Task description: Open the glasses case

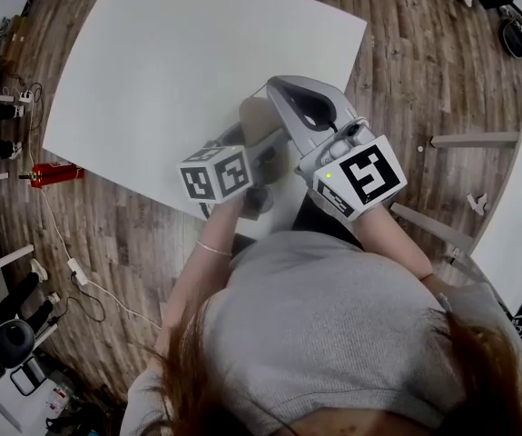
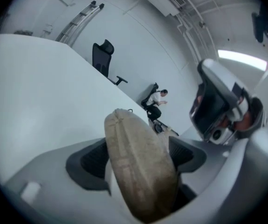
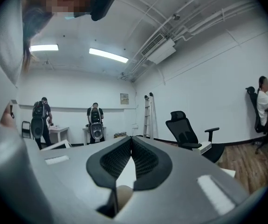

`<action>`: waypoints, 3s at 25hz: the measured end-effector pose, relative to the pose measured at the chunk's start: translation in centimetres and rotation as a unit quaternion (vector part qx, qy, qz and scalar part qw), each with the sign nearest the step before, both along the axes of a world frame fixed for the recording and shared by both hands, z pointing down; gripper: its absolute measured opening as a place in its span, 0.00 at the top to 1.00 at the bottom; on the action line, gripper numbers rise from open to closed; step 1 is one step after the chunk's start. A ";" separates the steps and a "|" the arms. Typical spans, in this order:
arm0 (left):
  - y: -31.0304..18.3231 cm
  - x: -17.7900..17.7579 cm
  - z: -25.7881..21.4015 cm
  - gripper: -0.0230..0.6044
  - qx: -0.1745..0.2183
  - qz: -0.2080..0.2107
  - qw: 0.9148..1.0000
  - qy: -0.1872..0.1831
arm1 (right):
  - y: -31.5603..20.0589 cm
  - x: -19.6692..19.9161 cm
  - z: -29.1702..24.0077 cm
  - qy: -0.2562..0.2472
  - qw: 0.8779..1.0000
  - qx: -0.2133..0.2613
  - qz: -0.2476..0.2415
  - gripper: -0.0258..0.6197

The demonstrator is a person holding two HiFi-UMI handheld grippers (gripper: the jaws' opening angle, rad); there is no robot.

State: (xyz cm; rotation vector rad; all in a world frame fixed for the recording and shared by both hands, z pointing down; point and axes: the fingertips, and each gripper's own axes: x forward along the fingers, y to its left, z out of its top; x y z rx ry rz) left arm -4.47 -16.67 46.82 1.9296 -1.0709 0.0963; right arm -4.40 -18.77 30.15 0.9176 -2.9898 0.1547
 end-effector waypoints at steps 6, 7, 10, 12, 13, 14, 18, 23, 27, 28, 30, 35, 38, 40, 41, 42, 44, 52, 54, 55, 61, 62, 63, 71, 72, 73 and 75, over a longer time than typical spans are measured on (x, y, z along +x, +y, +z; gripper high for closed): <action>-0.1 -1.5 -5.8 0.34 0.064 -0.034 0.991 0.113 | -1.0 0.2 0.2 0.072 0.997 0.033 -0.007 0.95; 0.0 -1.7 -6.9 0.35 0.077 -0.039 0.988 0.131 | -1.3 0.4 0.3 0.064 0.998 0.023 -0.017 0.95; 0.3 -2.0 -9.7 0.35 0.111 -0.049 0.976 0.182 | -2.1 1.0 1.1 0.032 0.997 -0.045 -0.046 0.95; 0.5 -2.4 -11.1 0.36 0.124 -0.053 0.970 0.200 | -2.2 0.7 1.7 0.023 0.994 -0.083 -0.072 0.91; 0.7 -2.6 -11.6 0.36 0.128 -0.053 0.969 0.204 | -2.2 0.3 1.8 0.016 0.991 -0.099 -0.088 0.91; 0.8 -2.7 -11.9 0.36 0.132 -0.051 0.968 0.205 | -2.2 -0.1 1.8 0.005 0.988 -0.115 -0.106 0.89; 1.3 -2.5 -13.1 0.37 0.148 -0.033 0.966 0.208 | -2.2 -1.8 1.0 -0.043 0.966 -0.185 -0.175 0.82; 1.7 -2.5 -14.1 0.37 0.166 -0.018 0.963 0.213 | -2.9 -3.5 0.1 -0.063 0.948 -0.235 -0.203 0.79; 1.7 -2.8 -14.9 0.38 0.178 -0.014 0.959 0.222 | -3.2 -3.9 0.6 -0.039 0.946 -0.245 -0.209 0.79; 1.7 -2.9 -15.1 0.38 0.181 -0.016 0.957 0.226 | -3.2 -3.8 0.6 -0.039 0.945 -0.247 -0.210 0.79; 1.5 -3.4 -15.6 0.39 0.192 -0.032 0.952 0.236 | -3.2 -3.6 0.4 -0.053 0.946 -0.241 -0.211 0.80; 1.5 -4.0 -16.6 0.40 0.204 -0.035 0.946 0.248 | -2.0 -4.1 -1.4 -0.119 0.927 -0.250 -0.252 0.79; 1.5 -3.6 -16.5 0.40 0.197 -0.024 0.951 0.239 | -1.3 -5.1 -2.2 -0.099 0.925 -0.232 -0.286 0.77; 1.6 -3.5 -16.1 0.40 0.189 -0.019 0.954 0.233 | -1.0 -5.5 -2.2 -0.060 0.928 -0.210 -0.301 0.76; 1.6 -3.5 -15.9 0.40 0.185 -0.014 0.955 0.229 | -0.8 -5.7 -2.1 -0.037 0.929 -0.198 -0.311 0.75; 1.7 -3.5 -15.7 0.41 0.182 -0.008 0.957 0.225 | -0.7 -5.9 -1.9 -0.013 0.928 -0.185 -0.323 0.74; 1.8 -3.2 -15.4 0.41 0.176 0.001 0.960 0.218 | -0.3 -6.1 -1.7 0.032 0.924 -0.157 -0.349 0.69; 2.0 -2.1 -15.3 0.43 0.166 0.015 0.961 0.221 | 1.5 -8.1 -1.5 0.116 0.902 -0.109 -0.401 0.66; 1.9 -2.4 -15.7 0.44 0.168 0.004 0.955 0.245 | 1.3 -8.1 -1.8 0.105 0.906 -0.110 -0.394 0.66; 1.9 -2.5 -15.9 0.44 0.169 -0.001 0.952 0.255 | 1.2 -7.9 -2.1 0.095 0.908 -0.114 -0.391 0.67; 1.9 -2.7 -16.3 0.44 0.177 0.001 0.951 0.255 | 0.9 -7.6 -2.9 0.086 0.908 -0.115 -0.394 0.88; 1.8 -2.8 -16.3 0.44 0.178 -0.001 0.949 0.259 | 1.0 -7.7 -3.0 0.087 0.908 -0.111 -0.395 0.92; 1.8 -2.8 -16.4 0.44 0.178 -0.002 0.949 0.262 | 1.1 -7.7 -3.1 0.088 0.908 -0.109 -0.396 0.94; 2.2 -4.3 -17.9 0.44 0.199 -0.044 0.908 0.367 | -0.1 -6.8 -4.9 -0.001 0.924 -0.132 -0.358 0.95; 2.2 -4.4 -18.1 0.44 0.205 -0.046 0.903 0.375 | -0.5 -6.5 -4.9 -0.009 0.928 -0.133 -0.348 0.95; 2.2 -4.4 -18.3 0.44 0.211 -0.043 0.902 0.374 | -0.8 -6.3 -4.8 -0.017 0.930 -0.136 -0.341 0.95; 2.4 -4.2 -18.4 0.44 0.217 -0.039 0.906 0.361 | -1.0 -5.9 -4.7 -0.031 0.930 -0.144 -0.337 0.95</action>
